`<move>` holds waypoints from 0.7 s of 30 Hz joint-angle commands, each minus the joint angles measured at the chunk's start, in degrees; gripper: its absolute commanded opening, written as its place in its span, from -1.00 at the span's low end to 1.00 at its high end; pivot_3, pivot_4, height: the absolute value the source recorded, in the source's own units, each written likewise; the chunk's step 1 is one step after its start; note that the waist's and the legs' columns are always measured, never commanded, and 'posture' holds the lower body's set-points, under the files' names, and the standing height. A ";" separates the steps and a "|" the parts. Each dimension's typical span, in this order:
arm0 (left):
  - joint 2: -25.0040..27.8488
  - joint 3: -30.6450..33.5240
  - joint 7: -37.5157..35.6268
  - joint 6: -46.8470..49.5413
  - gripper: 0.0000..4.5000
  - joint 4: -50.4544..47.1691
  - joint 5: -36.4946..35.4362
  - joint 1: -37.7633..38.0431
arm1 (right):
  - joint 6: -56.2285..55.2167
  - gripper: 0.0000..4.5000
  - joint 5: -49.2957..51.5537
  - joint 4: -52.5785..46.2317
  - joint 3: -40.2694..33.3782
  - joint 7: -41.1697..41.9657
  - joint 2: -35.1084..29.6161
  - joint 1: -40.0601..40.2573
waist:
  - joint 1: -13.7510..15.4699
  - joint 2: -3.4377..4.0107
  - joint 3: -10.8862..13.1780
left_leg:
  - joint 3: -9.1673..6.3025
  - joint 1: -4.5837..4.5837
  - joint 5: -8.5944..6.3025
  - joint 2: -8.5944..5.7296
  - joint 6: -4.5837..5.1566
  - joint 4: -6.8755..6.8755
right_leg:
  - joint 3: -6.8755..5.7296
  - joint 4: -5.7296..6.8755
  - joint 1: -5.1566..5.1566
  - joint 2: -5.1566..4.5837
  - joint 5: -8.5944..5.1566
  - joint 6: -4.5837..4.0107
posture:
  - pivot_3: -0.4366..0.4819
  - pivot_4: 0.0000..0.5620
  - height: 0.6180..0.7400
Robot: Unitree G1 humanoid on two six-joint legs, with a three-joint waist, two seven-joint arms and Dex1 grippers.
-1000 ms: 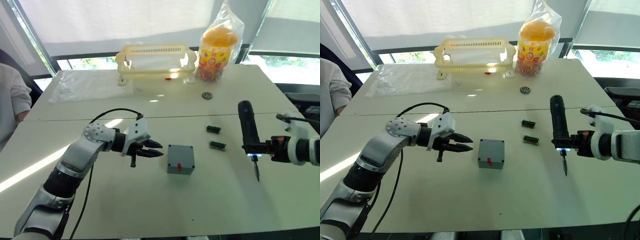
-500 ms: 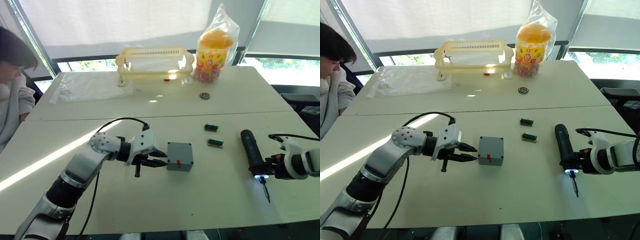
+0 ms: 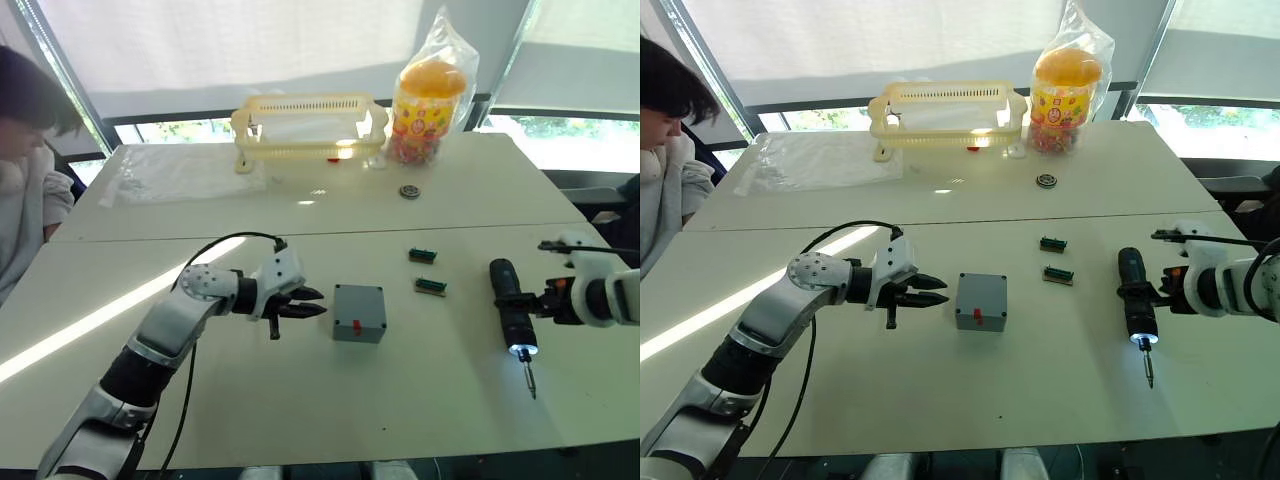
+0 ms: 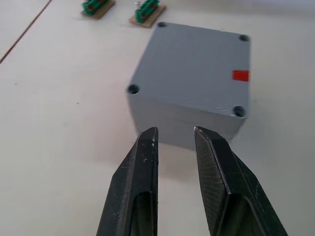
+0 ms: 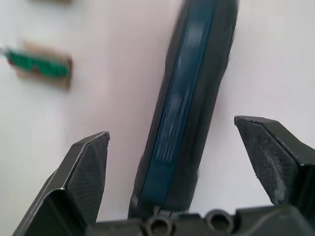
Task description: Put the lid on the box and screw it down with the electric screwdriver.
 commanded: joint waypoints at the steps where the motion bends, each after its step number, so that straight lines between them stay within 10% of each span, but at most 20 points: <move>1: -1.73 2.52 1.74 -1.59 -0.50 4.54 0.07 -2.23 | -9.74 0.98 -4.64 -4.03 -1.23 5.74 -0.71 -1.22 | 0.01 -0.01 0.00 | 0.00 0.00 0.00 0.00 0.00 -0.01 | 0.00 0.00 0.00 0.00 0.01 0.02 | -0.05 -0.47 1.00; 11: -5.79 -0.74 0.01 -5.84 -0.50 15.22 3.46 -3.67 | -12.81 0.98 6.61 -36.54 -7.01 16.27 7.78 20.03 | 0.84 -0.11 -0.02 | -0.19 -0.03 0.00 -0.06 0.00 -0.01 | -0.17 0.08 0.07 -0.07 0.02 0.07 | -0.05 -0.47 1.00; 21: -7.68 -3.82 -2.00 -4.89 -0.50 13.64 4.79 -3.83 | -17.44 0.98 -0.78 -39.48 4.43 10.05 18.80 23.72 | 1.07 -0.18 -0.04 | -0.14 0.17 0.06 -0.06 -0.11 0.22 | -0.06 0.05 0.34 -0.06 0.11 0.01 | -0.05 -0.47 1.00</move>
